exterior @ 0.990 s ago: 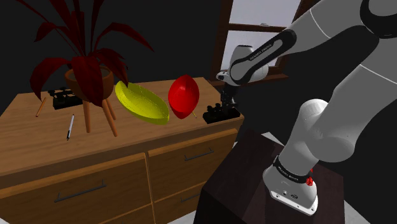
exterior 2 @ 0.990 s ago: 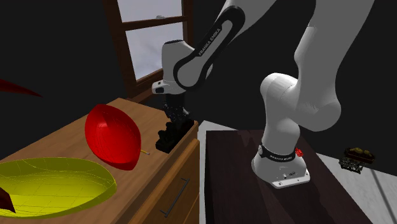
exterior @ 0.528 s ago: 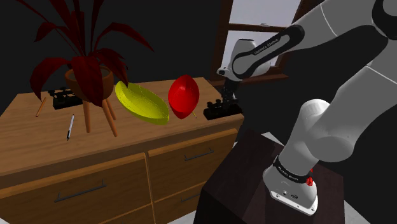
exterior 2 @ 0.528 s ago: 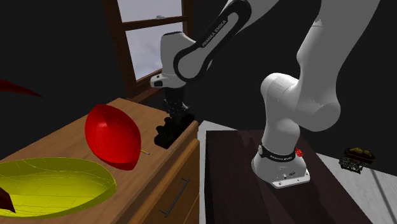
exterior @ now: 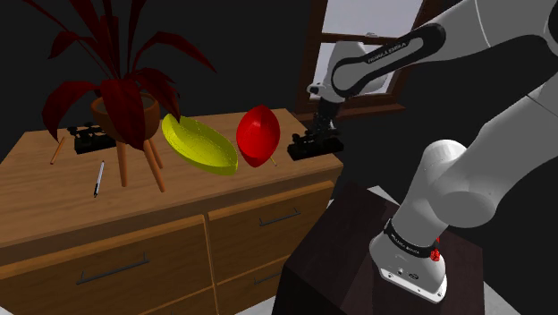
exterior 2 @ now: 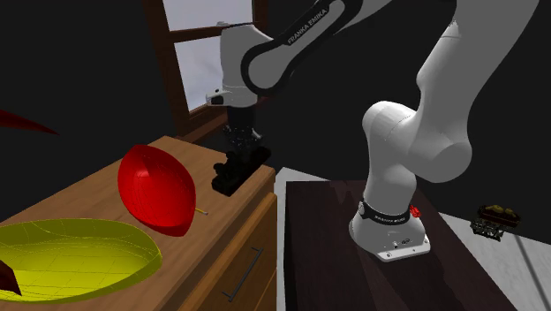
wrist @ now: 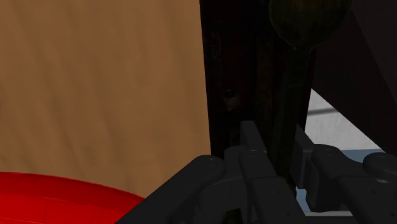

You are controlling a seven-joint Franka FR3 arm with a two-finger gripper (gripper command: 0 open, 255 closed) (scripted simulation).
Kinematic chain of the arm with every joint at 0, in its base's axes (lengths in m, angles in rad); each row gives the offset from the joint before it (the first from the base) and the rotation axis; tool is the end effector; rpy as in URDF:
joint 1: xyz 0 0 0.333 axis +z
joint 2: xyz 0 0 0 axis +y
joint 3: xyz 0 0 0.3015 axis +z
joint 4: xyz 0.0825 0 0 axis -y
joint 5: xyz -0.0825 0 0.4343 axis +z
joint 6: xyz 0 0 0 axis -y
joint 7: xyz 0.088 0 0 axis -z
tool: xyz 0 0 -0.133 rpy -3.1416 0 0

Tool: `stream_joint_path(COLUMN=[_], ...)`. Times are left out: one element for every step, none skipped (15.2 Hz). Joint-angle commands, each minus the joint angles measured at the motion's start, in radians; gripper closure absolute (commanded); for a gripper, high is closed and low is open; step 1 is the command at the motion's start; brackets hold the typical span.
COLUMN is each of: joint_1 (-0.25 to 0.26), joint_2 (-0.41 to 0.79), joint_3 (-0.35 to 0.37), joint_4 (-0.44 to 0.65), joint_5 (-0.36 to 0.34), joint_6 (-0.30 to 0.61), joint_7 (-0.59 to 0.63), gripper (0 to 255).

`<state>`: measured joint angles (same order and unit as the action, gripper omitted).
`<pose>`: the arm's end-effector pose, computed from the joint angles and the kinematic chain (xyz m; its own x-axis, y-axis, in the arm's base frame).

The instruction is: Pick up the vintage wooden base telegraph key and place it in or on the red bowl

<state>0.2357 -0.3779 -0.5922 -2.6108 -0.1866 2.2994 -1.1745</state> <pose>0.4310 -0.1424 0.2877 0.5609 0.8249 0.0701 0.8271 -0.5621 -0.0037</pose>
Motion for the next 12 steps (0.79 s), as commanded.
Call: stream_joint_path(joint_1=[-0.007, -0.009, -0.011, -0.012, -0.014, -0.015, -0.016, -0.017, -0.018, -0.018, -0.019, -0.019], joint_2=[-0.027, -0.036, -0.045, -0.054, -0.062, -0.07, -0.078, -0.085, -0.092, -0.099, -0.106, -0.112], joint_3=[0.011, 0.015, 0.02, 0.024, 0.028, 0.033, 0.037, 0.041, 0.045, 0.049, 0.053, 0.057], joint_4=[0.011, 0.018, 0.026, 0.034, 0.041, 0.049, 0.058, 0.066, 0.075, 0.084, 0.093, 0.102], joint_5=[-0.009, -0.01, -0.012, -0.013, -0.014, -0.015, -0.015, -0.015, -0.016, -0.016, -0.015, -0.015], joint_6=[-0.037, -0.053, -0.069, -0.085, -0.101, -0.117, -0.133, -0.148, -0.164, -0.179, -0.194, -0.209], joint_7=[0.008, 0.011, 0.014, 0.016, 0.019, 0.021, 0.023, 0.025, 0.027, 0.029, 0.031, 0.032], gripper=[255, 255, 255, 255, 255, 255, 255, 255, 255, 255, 255, 255])
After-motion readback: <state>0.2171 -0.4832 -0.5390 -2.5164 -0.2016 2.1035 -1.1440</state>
